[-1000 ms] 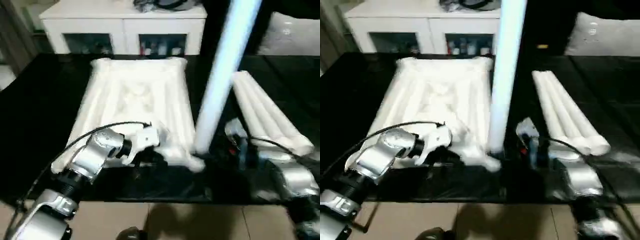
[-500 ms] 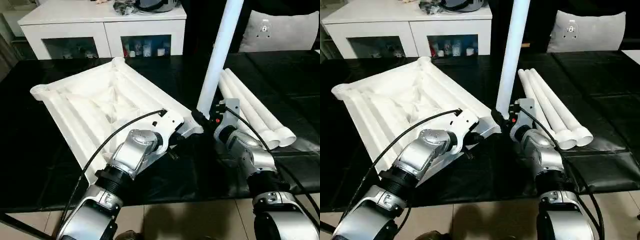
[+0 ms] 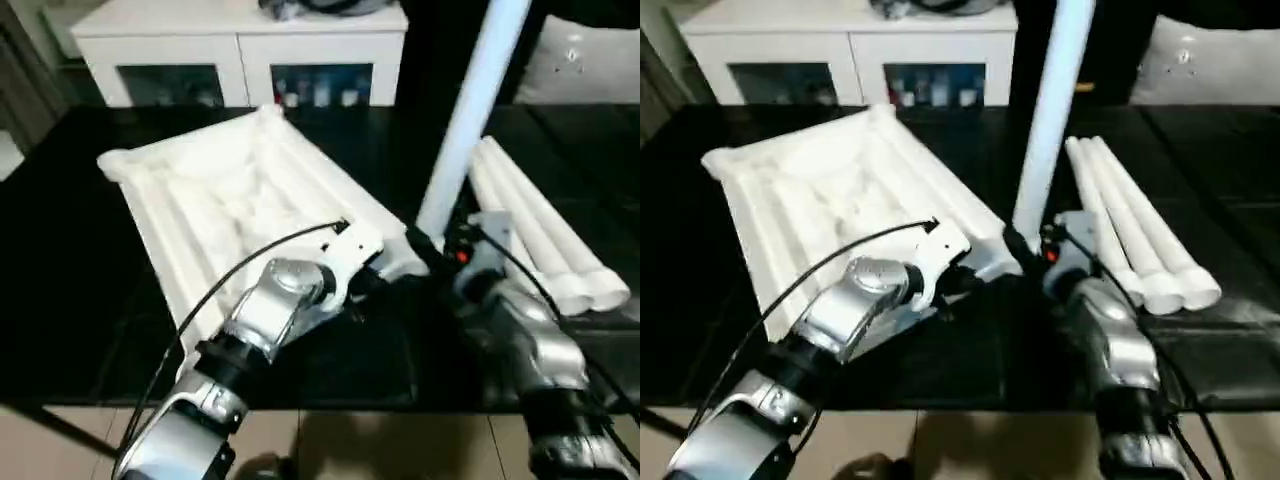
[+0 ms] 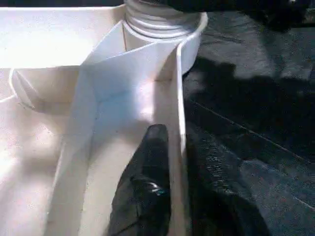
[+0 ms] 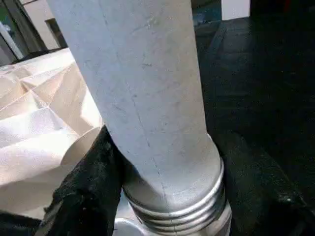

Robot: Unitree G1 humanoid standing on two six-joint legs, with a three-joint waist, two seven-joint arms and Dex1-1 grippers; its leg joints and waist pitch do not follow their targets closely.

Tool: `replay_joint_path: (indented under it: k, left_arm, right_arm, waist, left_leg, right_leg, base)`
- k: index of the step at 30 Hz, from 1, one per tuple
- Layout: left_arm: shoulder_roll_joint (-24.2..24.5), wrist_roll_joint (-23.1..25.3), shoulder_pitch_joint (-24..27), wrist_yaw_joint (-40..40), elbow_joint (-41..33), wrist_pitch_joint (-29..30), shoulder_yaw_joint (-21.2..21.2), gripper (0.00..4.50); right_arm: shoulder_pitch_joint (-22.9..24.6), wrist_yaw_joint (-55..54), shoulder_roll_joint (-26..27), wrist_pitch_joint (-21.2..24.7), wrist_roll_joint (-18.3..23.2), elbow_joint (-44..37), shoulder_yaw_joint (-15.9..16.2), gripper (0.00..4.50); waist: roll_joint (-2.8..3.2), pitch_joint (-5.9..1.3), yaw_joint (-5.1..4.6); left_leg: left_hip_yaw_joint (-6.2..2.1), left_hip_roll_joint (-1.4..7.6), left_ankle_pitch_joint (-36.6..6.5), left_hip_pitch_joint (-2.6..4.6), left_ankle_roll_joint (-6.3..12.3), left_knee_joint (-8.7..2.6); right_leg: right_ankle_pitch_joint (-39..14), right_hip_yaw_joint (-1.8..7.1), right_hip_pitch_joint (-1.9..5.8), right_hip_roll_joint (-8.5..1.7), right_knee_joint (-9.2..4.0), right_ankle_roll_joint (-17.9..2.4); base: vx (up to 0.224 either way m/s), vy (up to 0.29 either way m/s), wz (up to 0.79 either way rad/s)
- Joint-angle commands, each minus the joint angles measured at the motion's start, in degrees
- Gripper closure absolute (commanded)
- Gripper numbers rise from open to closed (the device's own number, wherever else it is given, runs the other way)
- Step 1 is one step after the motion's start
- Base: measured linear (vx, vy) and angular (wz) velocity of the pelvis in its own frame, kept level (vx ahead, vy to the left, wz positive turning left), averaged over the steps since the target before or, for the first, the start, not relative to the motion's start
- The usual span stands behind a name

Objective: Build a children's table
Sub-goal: Rotate leg to tighten

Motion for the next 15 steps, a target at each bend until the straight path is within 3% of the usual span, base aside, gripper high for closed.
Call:
replay_joint_path:
  k: [1, 5, 8, 10, 15]
  left_arm:
    - [0.6, 0.5, -0.7, 0.9, -1.5, -2.4, 0.4, 3.71]
    - [1.4, 1.1, -1.1, 0.9, -1.1, -3.0, 0.2, 3.36]
    - [2.5, 1.1, -1.2, 0.3, -1.7, -3.0, 0.2, 3.15]
    - [3.1, 1.1, -1.1, 0.2, -2.2, -3.0, 0.2, 3.07]
    - [5.8, 0.9, -0.3, -1.4, -4.2, -2.9, 0.7, 2.70]
  right_arm:
    - [1.0, 3.8, 0.3, 2.7, 3.1, -5.1, 1.8, 1.27]
    - [0.6, 2.9, 0.4, 2.1, 1.7, -3.7, 2.4, 1.27]
    - [-0.1, 2.3, 0.5, 2.5, 0.8, -3.1, 2.6, 1.27]
    - [-0.6, 1.9, 0.7, 2.8, 0.8, -2.7, 2.5, 1.27]
    - [-2.3, 1.8, 0.9, 3.0, 0.8, -1.0, 2.6, 1.27]
  waist:
    - [-0.77, -4.71, -0.08]
    - [-0.85, -4.49, -0.61]
    - [-0.77, -4.30, -1.06]
    - [-1.03, -4.27, -1.22]
    - [-0.66, -4.34, -1.58]
  left_leg:
    - [-2.33, 4.08, -14.4, 2.10, 3.76, -4.48]
    - [-2.58, 3.97, -16.8, 1.64, 2.61, -4.73]
    - [-2.54, 3.98, -18.9, 1.96, 1.49, -4.86]
    - [-2.53, 3.98, -19.2, 1.93, 1.27, -4.94]
    - [-2.57, 4.01, -19.2, 2.00, 0.87, -4.99]
  right_leg:
    - [-8.9, 2.41, 2.45, -2.50, -4.04, -10.4]
    - [-12.5, 2.21, 2.62, -2.82, -4.42, -9.6]
    - [-15.7, 2.31, 2.27, -2.75, -4.79, -9.1]
    - [-16.0, 2.34, 2.25, -2.70, -4.87, -8.8]
    - [-14.8, 2.37, 2.16, -2.67, -4.58, -9.3]
  base:
    - [0.000, 0.000, 0.00]
    - [0.000, 0.000, 0.00]
    - [0.000, 0.000, 0.00]
    - [0.000, 0.000, 0.00]
    - [0.000, 0.000, 0.00]
